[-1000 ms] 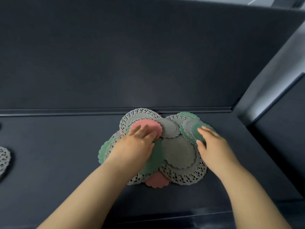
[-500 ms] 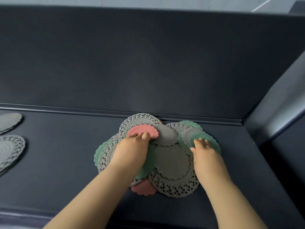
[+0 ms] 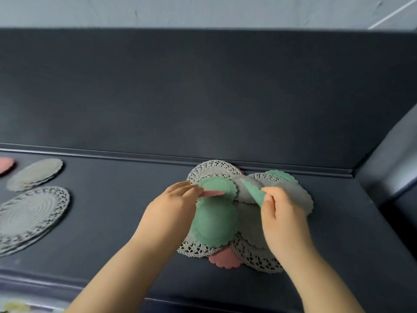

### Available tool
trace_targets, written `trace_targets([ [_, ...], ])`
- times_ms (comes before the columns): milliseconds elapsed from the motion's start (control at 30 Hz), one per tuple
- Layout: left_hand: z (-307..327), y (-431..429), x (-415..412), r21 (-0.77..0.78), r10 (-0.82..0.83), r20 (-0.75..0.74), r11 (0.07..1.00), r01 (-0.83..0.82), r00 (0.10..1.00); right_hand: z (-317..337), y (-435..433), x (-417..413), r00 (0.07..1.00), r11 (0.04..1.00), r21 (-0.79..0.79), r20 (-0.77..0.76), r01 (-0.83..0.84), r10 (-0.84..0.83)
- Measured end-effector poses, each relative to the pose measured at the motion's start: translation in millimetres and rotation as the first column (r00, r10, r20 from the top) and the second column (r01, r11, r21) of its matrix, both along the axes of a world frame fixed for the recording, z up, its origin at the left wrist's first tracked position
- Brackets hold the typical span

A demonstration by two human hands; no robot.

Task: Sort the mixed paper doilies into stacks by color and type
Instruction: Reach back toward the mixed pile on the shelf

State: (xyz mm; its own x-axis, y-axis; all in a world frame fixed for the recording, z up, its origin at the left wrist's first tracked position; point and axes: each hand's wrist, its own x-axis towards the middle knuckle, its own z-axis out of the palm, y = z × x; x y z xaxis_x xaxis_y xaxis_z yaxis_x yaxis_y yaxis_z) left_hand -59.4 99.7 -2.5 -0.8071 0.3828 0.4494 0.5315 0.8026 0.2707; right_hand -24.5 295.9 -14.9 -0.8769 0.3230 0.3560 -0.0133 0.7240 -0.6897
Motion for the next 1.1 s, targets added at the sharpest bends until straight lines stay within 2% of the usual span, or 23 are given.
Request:
trace_targets([
  [100,1.3,-37.0,6.5,0.099,-0.028,-0.105,0.994,0.039,0.994,-1.3,-41.6,0.3,0.998,0.998,0.059,-0.054,-0.009,0.012],
  [267,6.4,-125.7,19.7,0.217,-0.036,-0.211,0.973,0.082,0.977,7.2,-126.0,-1.3,0.984,0.998,0.016,-0.166,-0.067,0.069],
  [333,-2.9,-171.3,21.1,0.212,0.016,-0.222,0.977,0.032,0.975,8.4,-168.7,-0.9,0.971,0.995,0.011,-0.215,-0.101,0.101],
  [433,-10.1,-243.0,29.0,0.187,0.135,-0.161,0.977,-0.104,0.978,7.8,-234.7,-0.2,0.958,0.986,-0.008,-0.236,-0.166,0.160],
  [667,-23.5,-391.8,49.3,0.162,0.290,-0.158,0.951,-0.264,0.944,-11.5,-371.1,6.1,0.936,0.948,-0.056,-0.185,-0.314,0.300],
  [800,-27.6,-421.1,48.1,0.148,0.238,-0.142,0.965,-0.217,0.961,-12.7,-405.7,5.3,0.924,0.933,-0.040,-0.161,-0.358,0.348],
  [1100,-26.1,-422.8,-1.8,0.114,0.137,-0.119,0.986,-0.123,0.983,-13.1,-413.3,-37.6,0.943,0.947,-0.095,-0.166,-0.307,0.289],
])
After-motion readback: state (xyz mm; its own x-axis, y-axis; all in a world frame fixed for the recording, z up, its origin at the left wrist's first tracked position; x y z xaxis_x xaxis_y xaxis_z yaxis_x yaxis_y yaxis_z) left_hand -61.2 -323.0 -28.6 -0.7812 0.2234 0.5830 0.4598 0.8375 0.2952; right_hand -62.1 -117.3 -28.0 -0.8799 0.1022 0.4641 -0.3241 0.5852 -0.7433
